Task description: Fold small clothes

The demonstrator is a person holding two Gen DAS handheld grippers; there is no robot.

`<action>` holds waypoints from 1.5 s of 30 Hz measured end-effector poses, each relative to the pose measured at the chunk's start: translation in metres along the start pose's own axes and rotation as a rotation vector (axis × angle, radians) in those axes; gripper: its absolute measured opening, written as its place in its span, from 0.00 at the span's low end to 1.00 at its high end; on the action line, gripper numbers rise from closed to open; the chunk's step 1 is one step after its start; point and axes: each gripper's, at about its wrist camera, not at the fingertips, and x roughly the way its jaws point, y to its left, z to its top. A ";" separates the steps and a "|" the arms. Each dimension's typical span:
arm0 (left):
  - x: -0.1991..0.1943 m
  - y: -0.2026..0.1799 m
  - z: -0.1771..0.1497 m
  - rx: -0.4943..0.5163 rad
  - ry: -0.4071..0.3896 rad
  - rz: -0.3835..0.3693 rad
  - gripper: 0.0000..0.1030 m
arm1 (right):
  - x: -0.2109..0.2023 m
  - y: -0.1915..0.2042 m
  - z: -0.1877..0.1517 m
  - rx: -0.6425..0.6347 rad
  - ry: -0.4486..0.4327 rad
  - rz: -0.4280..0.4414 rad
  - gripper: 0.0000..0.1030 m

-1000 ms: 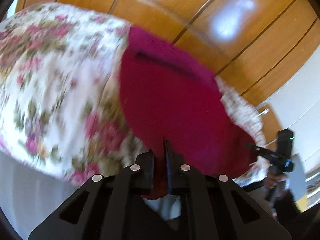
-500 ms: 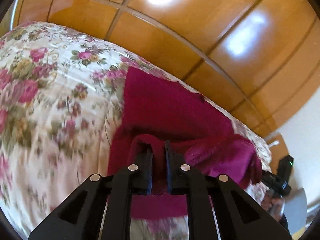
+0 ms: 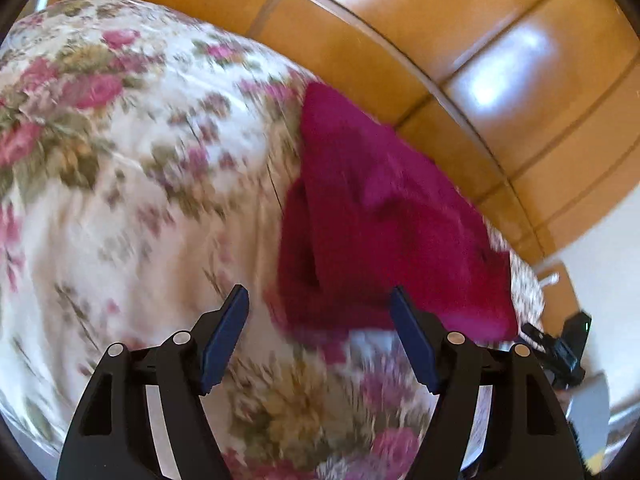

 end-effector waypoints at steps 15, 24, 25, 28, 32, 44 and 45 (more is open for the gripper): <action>-0.007 -0.021 -0.024 0.063 0.031 0.024 0.16 | -0.023 0.025 -0.027 -0.031 -0.012 0.018 0.19; -0.066 -0.015 -0.101 0.047 0.099 0.008 0.16 | -0.074 0.022 -0.107 -0.044 0.087 0.026 0.19; -0.070 -0.015 -0.107 0.044 0.106 0.007 0.16 | -0.077 0.022 -0.113 -0.044 0.097 0.023 0.19; -0.076 -0.020 -0.120 0.078 0.117 0.070 0.21 | -0.082 0.024 -0.124 -0.067 0.119 0.010 0.22; -0.081 -0.026 -0.109 0.147 0.067 0.120 0.34 | -0.086 0.024 -0.107 -0.081 0.052 -0.043 0.49; -0.034 -0.038 -0.041 0.215 -0.025 0.090 0.32 | -0.033 0.035 -0.030 -0.145 -0.053 -0.146 0.25; -0.032 -0.040 -0.039 0.222 -0.023 0.085 0.18 | -0.033 0.036 -0.030 -0.152 -0.050 -0.150 0.22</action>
